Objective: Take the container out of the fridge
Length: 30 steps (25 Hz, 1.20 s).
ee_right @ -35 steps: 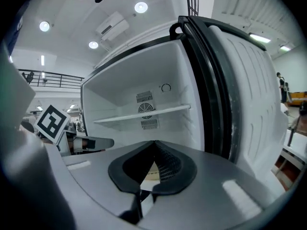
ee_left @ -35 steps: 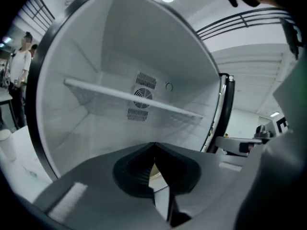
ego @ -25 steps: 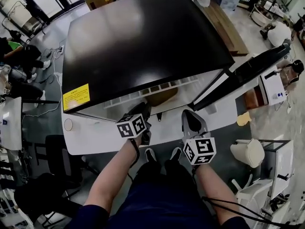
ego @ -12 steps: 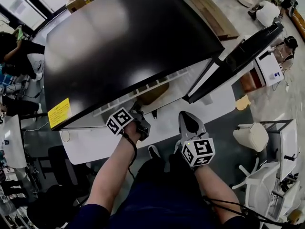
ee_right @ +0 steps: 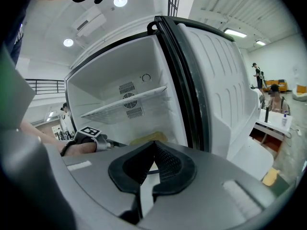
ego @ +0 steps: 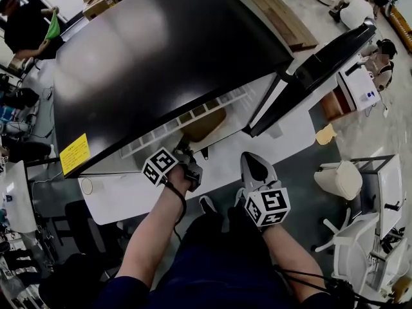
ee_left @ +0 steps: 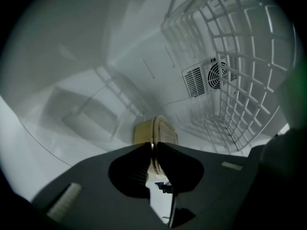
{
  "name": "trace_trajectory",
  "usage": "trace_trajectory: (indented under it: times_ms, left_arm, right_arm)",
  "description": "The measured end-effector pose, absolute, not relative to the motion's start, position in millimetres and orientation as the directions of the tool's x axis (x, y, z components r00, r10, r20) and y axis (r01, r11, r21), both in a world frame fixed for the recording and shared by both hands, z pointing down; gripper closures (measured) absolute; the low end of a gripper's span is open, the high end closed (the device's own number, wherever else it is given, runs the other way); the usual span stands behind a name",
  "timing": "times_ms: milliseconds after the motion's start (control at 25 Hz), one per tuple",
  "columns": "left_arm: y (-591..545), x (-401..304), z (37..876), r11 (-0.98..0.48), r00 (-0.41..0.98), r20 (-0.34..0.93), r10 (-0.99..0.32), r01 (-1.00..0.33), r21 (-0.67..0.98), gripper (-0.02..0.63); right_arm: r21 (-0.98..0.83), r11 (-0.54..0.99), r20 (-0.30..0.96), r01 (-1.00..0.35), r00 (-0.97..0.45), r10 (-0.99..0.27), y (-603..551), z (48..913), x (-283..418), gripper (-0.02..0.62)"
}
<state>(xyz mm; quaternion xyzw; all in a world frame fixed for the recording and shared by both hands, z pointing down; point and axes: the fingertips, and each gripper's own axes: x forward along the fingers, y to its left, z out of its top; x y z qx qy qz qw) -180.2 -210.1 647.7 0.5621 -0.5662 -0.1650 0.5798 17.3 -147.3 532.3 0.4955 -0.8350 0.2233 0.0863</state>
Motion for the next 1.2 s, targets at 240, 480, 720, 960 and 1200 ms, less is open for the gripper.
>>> trace_trajectory:
  times_ms: [240,480,720,960,1200]
  left_arm:
    - [-202,-174,647,0.318,0.309,0.479,-0.822,-0.448,0.836,0.555]
    - [-191,-172,644,0.31,0.319,0.462,-0.828,-0.426,0.85,0.555]
    - [-179,-168,638,0.287,0.35,0.439,-0.827,-0.41,0.866,0.557]
    - [-162,-165,637,0.271,0.376,0.435,-0.818,-0.416,0.868,0.557]
    - [-148,-157,636,0.259,0.407,0.436,-0.802,-0.42,0.87,0.557]
  right_arm:
    - [-0.288,0.405,0.381,-0.868,-0.492,-0.783,-138,538,20,0.589]
    - [-0.289,0.407,0.388,-0.866,-0.495,-0.777,-129,542,20,0.589]
    - [-0.301,0.402,0.401,-0.865,-0.497,-0.77,-124,547,20,0.589]
    - [-0.302,0.408,0.407,-0.862,-0.504,-0.762,-117,551,15,0.589]
    - [-0.304,0.402,0.414,-0.864,-0.499,-0.761,-110,553,17,0.589]
